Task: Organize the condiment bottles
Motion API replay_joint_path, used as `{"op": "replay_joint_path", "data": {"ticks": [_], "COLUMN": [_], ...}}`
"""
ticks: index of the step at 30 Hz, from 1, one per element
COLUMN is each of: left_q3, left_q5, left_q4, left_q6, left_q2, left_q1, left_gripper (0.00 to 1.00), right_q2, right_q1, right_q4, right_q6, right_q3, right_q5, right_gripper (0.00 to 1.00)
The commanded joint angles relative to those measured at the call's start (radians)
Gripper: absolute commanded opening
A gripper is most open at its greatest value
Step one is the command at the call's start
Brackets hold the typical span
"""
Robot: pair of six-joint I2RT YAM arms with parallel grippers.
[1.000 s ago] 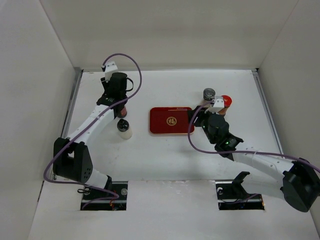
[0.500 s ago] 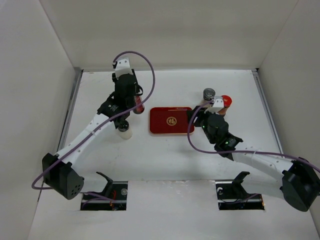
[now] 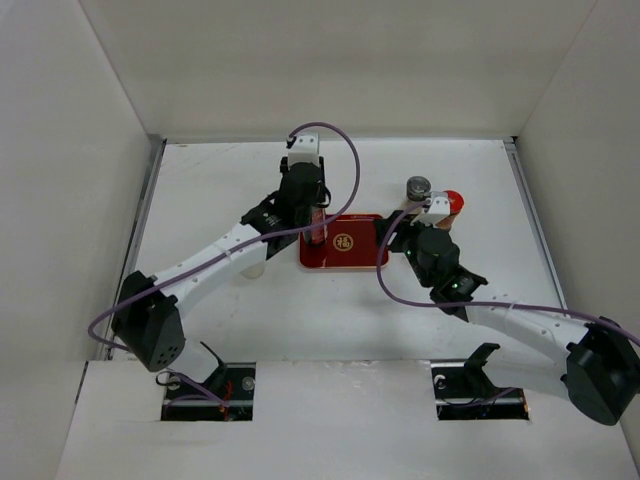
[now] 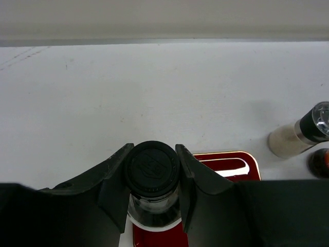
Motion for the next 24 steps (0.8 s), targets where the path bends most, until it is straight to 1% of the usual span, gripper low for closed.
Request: {"op": "replay_joint_path", "data": {"ticks": [1,8,12,14,15,17,20,24], "left_q3": [0.061,0.037,0.003,-0.025,-0.040,-0.065,-0.088,-0.105], "left_q5": [-0.002,-0.001,-0.013,-0.019,-0.024,-0.030,-0.036,-0.041], "left_q4": [0.192,0.245,0.274,0.285,0.296,0.313,0.314,0.316], "left_q6": [0.011,0.044,0.047,0.047,0.047,0.047,0.047,0.049], "left_q2": [-0.011,0.054,0.069,0.063,0.059,0.051,0.037,0.020], "left_q1": [0.009,0.015,0.014,0.003,0.001,0.003,0.001,-0.005], "left_gripper": [0.12,0.13,0.16,0.20,0.25,0.33,0.40,0.61], "right_q2": [-0.010,0.001,0.004,0.004,-0.001,-0.008,0.001,0.010], "right_q1": [-0.003,0.000,0.001,0.001,0.001,-0.003,-0.016,-0.032], "right_q4": [0.054,0.062,0.063,0.060,0.059,0.062,0.063,0.046], "right_q6": [0.002,0.003,-0.003,-0.003,-0.003,-0.001,0.003,-0.004], "right_q3": [0.014,0.017,0.019,0.019,0.017,0.014,0.011,0.023], "right_q5": [0.000,-0.006,0.000,0.000,0.000,0.000,0.002,0.016], "right_gripper": [0.65,0.65,0.66,0.66,0.68,0.72,0.78,0.83]}}
